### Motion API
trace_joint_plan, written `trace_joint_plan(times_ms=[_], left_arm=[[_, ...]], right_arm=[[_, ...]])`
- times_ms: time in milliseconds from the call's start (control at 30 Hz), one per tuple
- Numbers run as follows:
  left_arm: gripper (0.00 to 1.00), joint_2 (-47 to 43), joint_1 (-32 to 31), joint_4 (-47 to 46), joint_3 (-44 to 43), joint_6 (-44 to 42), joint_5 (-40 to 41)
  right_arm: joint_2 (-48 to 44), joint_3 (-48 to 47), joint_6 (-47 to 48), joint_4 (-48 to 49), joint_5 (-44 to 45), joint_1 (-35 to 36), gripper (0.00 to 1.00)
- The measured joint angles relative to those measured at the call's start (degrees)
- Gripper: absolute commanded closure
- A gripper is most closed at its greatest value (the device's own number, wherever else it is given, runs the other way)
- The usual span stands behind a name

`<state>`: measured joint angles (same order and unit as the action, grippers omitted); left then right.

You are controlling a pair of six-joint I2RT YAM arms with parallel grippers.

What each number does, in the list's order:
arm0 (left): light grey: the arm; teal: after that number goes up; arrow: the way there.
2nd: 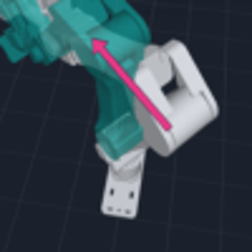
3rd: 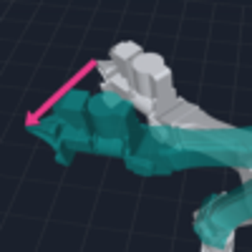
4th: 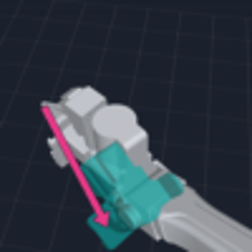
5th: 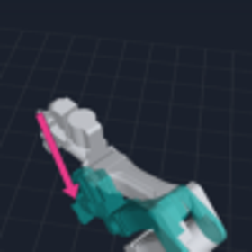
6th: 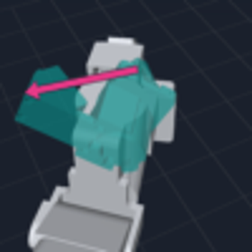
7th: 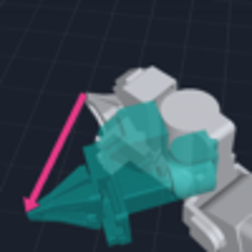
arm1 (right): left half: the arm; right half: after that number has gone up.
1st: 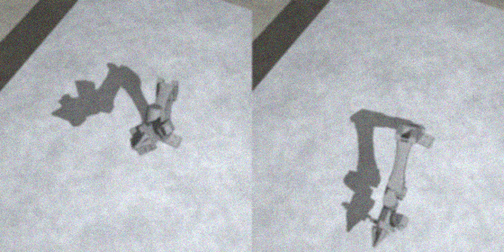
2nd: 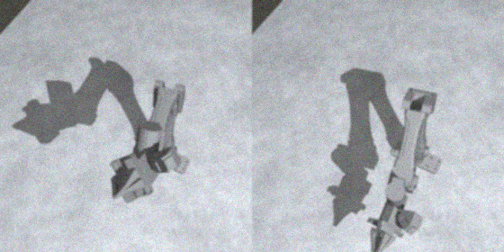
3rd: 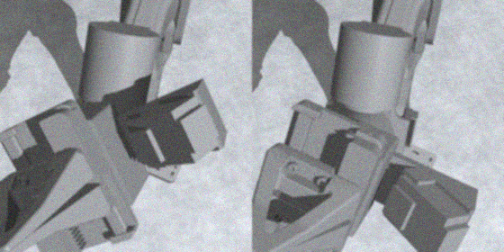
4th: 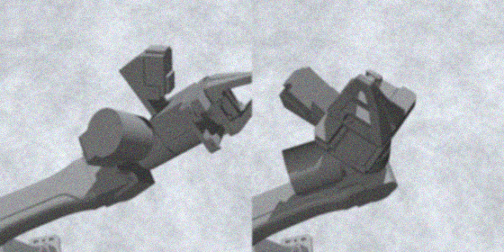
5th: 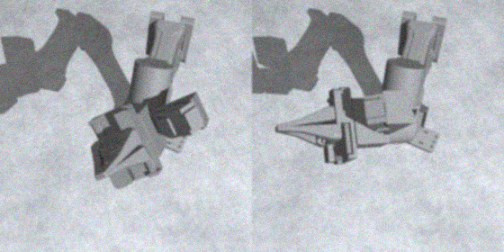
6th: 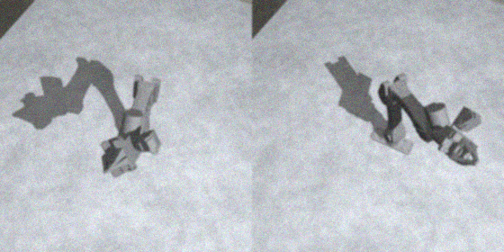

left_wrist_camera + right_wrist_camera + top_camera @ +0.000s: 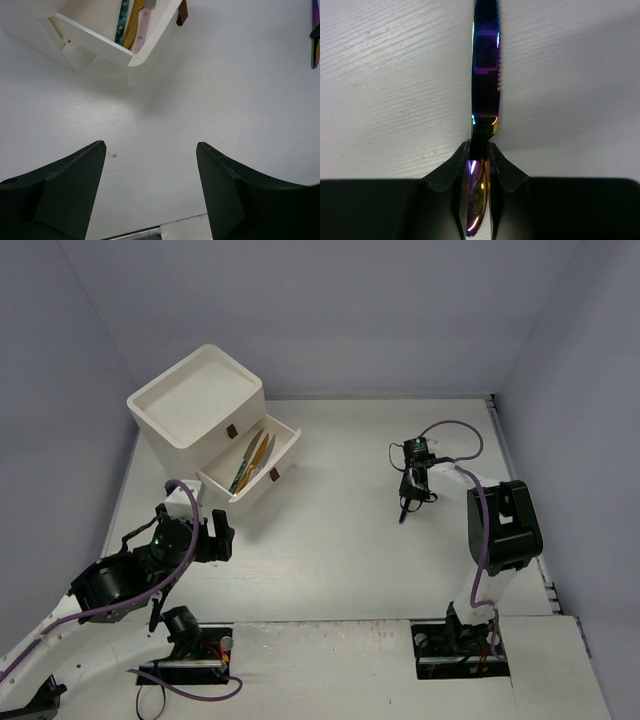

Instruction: Sort the eating utensils into containers

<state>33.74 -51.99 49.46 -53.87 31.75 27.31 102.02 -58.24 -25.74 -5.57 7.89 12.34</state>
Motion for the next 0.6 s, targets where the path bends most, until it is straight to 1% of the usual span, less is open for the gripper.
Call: trace_joint_plan(times_ms=[133, 233, 367, 433, 500, 600], left_arm=[[0.30, 0.0, 0.0, 0.0, 0.0, 0.0, -0.1], [0.30, 0.0, 0.0, 0.0, 0.0, 0.0, -0.1], [0.30, 0.0, 0.0, 0.0, 0.0, 0.0, 0.0], [0.30, 0.1, 0.0, 0.0, 0.0, 0.0, 0.0], [0.30, 0.1, 0.0, 0.0, 0.0, 0.0, 0.0], [0.30, 0.1, 0.0, 0.0, 0.0, 0.0, 0.0]], right_arm=[[-0.6, 0.1, 0.3, -0.1, -1.4, 0.2, 1.00], [-3.1, 0.4, -0.1, -1.7, -3.2, 1.6, 1.00], [-11.6, -0.8, -2.4, -3.2, -4.3, 7.3, 1.00], [-15.1, -3.5, -4.4, -3.2, -4.7, 10.9, 1.00], [-17.3, -7.0, -6.9, -2.5, -4.9, 14.3, 1.00], [-17.7, -12.2, -10.9, 0.4, -5.3, 18.7, 1.00]])
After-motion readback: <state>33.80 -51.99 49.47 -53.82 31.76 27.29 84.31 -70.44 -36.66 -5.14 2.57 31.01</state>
